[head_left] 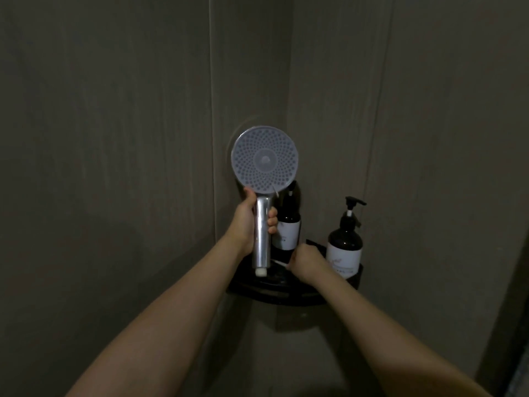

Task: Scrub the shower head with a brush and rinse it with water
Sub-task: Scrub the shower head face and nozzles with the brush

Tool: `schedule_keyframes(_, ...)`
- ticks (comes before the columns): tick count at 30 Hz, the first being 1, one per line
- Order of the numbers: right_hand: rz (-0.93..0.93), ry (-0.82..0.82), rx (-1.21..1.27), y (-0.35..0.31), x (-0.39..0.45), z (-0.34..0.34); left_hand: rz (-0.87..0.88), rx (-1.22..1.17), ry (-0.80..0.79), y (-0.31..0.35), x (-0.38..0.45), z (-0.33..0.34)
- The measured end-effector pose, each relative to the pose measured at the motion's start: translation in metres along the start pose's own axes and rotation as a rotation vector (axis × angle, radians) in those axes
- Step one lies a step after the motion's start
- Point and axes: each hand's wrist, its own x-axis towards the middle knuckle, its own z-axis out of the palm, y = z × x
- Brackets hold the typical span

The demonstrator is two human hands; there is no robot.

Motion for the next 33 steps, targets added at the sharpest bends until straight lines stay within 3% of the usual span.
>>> schedule_keyframes(6, -0.056, -0.096, -0.115, 0.002, 0.005, 0.003, -0.031, -0.040, -0.004, -0.012, 0.010, 0.002)
schedule_keyframes(9, -0.109, 0.018, -0.009, 0.005, -0.003, 0.000, -0.027, -0.037, -0.003, -0.015, 0.008, 0.007)
schedule_keyframes(11, -0.133, 0.186, 0.286, 0.001, -0.012, -0.007, -0.027, -0.044, -0.002, -0.016, 0.004, 0.011)
schedule_keyframes(13, -0.108, 0.218, 0.689, -0.007, -0.021, -0.018, -0.018, -0.065, -0.009, -0.017, -0.003, 0.019)
schedule_keyframes(15, -0.026, 0.087, 1.020, -0.013, -0.035, -0.031, 0.008, -0.098, -0.002, -0.019, -0.011, 0.031)
schedule_keyframes(18, -0.003, -0.192, 1.257, -0.004, -0.067, -0.042, 0.058, -0.089, 0.028, -0.022, -0.027, 0.051)
schedule_keyframes(20, -0.060, -0.263, 1.266, 0.010, -0.088, -0.043, 0.069, -0.057, 0.038, -0.029, -0.040, 0.064)
schedule_keyframes(25, -0.111, -0.177, 1.217, 0.047, -0.146, -0.032, 0.031, 0.028, 0.089, -0.072, -0.081, 0.091)
schedule_keyframes(33, -0.030, -0.042, 0.817, 0.116, -0.227, 0.020, -0.061, 0.176, 0.119, -0.139, -0.169, 0.121)
